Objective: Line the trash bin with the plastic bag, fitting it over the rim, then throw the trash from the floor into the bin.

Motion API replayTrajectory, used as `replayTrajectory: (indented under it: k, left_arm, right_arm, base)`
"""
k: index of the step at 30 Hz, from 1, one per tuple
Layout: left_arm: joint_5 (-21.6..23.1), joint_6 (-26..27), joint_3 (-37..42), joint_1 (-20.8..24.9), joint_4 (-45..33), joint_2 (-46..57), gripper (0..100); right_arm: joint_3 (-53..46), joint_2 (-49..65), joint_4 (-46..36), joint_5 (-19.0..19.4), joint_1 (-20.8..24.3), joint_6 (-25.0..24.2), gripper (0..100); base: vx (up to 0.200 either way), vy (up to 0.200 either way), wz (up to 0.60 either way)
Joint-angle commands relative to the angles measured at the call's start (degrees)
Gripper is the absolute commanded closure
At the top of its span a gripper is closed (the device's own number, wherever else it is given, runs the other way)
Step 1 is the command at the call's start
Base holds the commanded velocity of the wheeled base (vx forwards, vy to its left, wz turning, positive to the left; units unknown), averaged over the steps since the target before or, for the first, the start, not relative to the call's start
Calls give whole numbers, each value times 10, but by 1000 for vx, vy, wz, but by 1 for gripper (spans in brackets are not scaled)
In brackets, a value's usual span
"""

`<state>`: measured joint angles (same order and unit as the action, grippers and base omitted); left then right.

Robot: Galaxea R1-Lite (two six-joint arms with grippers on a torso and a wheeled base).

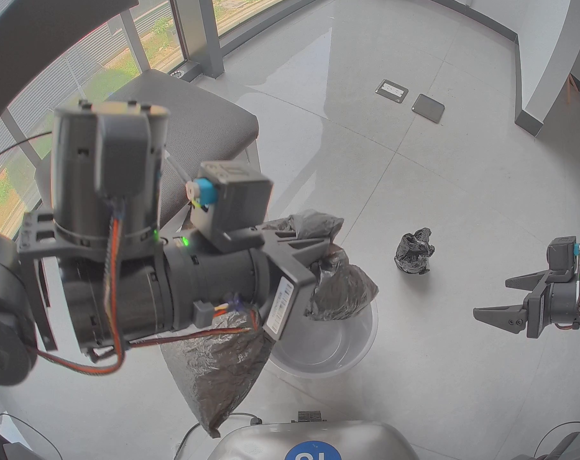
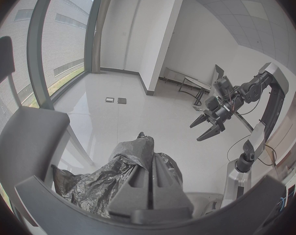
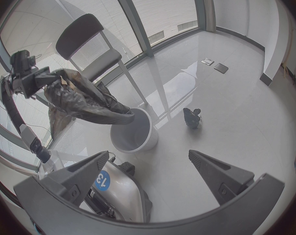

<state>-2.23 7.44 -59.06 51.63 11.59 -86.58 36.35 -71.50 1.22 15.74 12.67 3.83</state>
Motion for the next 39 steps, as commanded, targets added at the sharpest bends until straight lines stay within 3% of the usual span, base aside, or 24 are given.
replayTrajectory:
  k: [1,6,10,14,24,30,39]
  left_arm:
    - [7,-23,48,-9,34,-15,100]
    - [79,-76,45,-6,32,17,100]
    - [139,-95,44,-8,30,44,100]
    - [181,-128,42,-8,28,67,100]
    - [193,-131,50,-10,30,84,100]
    - [212,-137,49,-9,31,99,100]
    - [239,-157,50,-7,32,118,100]
  right_arm:
    - [0,-33,19,1,8,0,0]
    - [1,-57,49,2,14,0,0]
    - [2,-81,91,39,15,0,0]
    - [4,-99,109,51,26,0,0]
    - [17,-150,113,54,39,-12,0]
    - [79,-196,113,76,29,-66,0]
    - [174,-264,108,77,32,-66,0]
  base:
    - [0,0,0]
    - [0,0,0]
    - [0,0,0]
    - [0,0,0]
    - [0,0,0]
    - [0,0,0]
    - [0,0,0]
